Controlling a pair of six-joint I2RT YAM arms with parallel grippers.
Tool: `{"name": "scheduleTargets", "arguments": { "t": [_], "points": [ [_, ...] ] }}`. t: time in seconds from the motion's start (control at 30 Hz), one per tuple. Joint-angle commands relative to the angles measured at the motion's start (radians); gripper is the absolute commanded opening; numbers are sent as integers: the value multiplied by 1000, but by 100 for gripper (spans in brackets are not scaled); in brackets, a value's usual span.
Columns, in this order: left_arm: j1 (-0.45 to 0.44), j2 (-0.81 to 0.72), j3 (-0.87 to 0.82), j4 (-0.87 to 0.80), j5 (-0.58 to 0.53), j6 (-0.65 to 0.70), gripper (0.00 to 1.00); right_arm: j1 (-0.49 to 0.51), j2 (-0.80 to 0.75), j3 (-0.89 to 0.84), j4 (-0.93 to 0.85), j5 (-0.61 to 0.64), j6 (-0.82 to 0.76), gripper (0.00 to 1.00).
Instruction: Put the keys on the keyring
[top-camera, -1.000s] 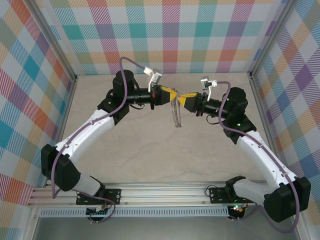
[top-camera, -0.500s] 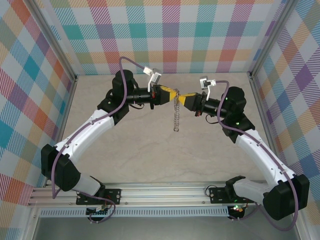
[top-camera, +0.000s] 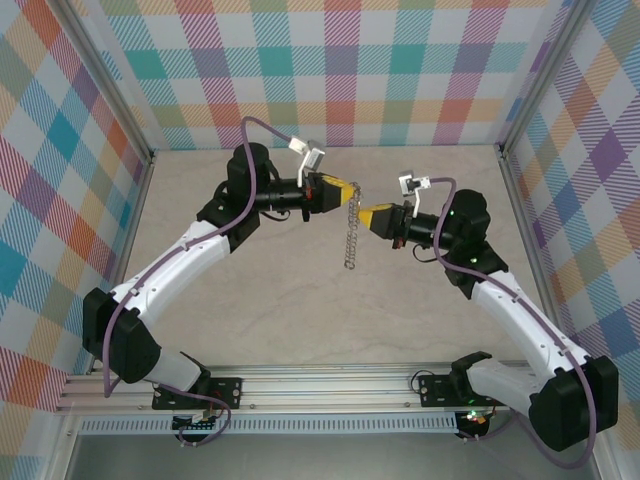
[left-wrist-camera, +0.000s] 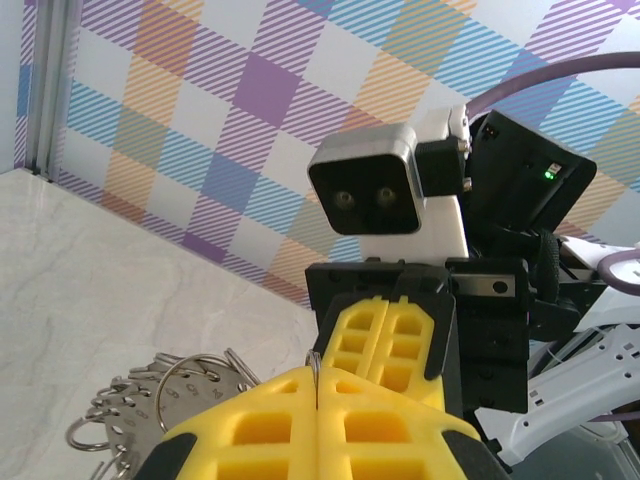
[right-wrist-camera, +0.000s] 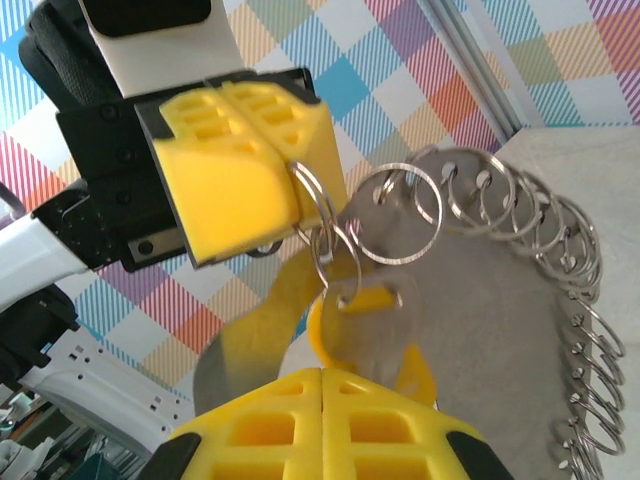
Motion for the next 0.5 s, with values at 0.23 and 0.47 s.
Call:
{"name": "scheduleTargets", "arguments": {
  "t": [0.23, 0.47],
  "points": [
    [-4, -35, -3, 85, -1, -23, 0, 1, 6, 13, 82, -26, 51, 0],
    [-5, -45, -4, 69, -1, -12, 0, -43, -105, 18, -1, 80, 0, 44]
  ]
}}
